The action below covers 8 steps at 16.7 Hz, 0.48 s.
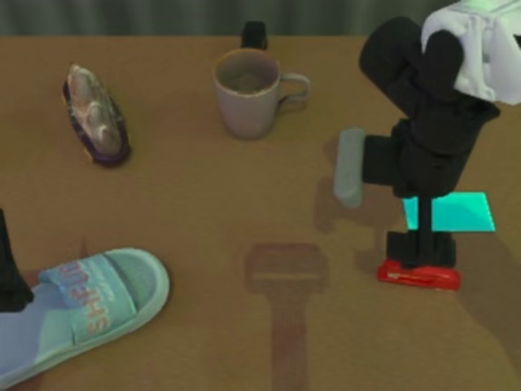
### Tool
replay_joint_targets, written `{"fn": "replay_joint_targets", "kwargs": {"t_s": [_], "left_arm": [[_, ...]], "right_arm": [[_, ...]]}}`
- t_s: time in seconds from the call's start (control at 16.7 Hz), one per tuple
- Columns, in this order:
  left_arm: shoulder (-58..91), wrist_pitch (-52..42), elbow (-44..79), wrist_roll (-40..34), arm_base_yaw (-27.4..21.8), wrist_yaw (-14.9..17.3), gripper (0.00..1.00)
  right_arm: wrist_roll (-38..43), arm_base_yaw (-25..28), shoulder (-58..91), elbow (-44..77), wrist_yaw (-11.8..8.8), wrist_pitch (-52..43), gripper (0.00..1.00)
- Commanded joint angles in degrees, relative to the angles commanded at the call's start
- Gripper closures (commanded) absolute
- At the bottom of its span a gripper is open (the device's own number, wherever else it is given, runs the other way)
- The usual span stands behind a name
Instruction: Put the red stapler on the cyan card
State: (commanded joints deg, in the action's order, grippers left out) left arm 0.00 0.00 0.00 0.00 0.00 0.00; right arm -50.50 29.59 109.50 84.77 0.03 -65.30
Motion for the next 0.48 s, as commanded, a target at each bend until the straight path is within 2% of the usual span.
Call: {"fn": "replay_joint_targets", "kwargs": {"t_s": [0.24,0.48], "left_arm": [[0.00,0.00,0.00,0.00,0.00,0.00,0.00],[0.00,0.00,0.00,0.00,0.00,0.00,0.00]], "right_arm": [[0.01,-0.19,0.22,-0.88,0.01,1.05,0.00],[0.08,0.00,3.35,-6.02,0.02,9.52,0.00]]}}
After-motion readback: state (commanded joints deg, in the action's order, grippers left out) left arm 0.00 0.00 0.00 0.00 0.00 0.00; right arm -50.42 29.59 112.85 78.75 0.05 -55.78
